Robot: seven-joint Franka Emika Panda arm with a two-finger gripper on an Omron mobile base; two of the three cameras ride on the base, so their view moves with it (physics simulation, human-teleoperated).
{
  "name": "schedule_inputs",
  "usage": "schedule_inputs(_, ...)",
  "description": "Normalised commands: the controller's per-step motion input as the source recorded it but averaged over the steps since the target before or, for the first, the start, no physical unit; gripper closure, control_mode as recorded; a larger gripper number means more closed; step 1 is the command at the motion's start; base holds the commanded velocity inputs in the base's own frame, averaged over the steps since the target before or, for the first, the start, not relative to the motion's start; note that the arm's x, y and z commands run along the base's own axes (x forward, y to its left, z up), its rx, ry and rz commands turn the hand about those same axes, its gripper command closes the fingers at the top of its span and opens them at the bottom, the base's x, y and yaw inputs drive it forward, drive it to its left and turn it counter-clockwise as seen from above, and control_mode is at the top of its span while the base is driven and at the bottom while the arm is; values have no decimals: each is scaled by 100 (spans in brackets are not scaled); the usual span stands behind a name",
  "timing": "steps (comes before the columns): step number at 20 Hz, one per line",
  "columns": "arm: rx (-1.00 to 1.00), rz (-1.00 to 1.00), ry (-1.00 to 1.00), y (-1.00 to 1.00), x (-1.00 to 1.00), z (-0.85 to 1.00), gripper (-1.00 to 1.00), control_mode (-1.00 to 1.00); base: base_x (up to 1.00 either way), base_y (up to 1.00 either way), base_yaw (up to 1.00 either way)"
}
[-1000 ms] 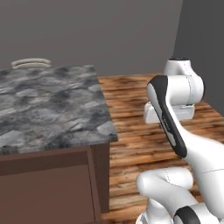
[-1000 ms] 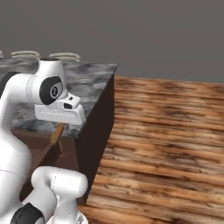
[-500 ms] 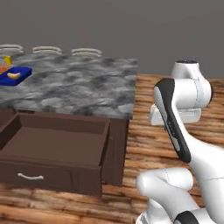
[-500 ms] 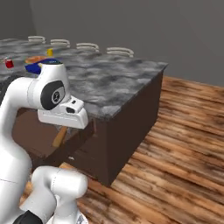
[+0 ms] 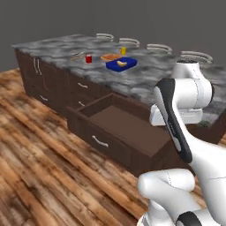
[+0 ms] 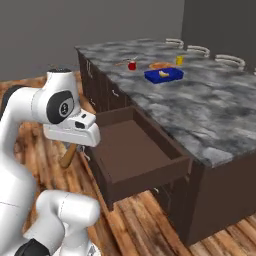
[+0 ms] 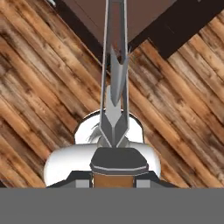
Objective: Take the pizza cutter from the drawer on the left and place it on the dining counter for cutting.
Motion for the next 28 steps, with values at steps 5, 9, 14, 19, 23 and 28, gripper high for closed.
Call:
schedule_inputs(5,0,0,0,0,0,0,100,100,59,46,69)
schedule_inputs(9,0,0,0,0,0,0,100,100,97,56,55)
schedule_inputs(14,0,0,0,0,0,0,100,100,100,79,41)
schedule_inputs(19,0,0,0,0,0,0,100,100,100,97,28)
schedule_inputs(23,0,0,0,0,0,0,100,100,100,38,-2)
schedule_inputs(28,0,0,0,0,0,0,100,100,100,-3,-9)
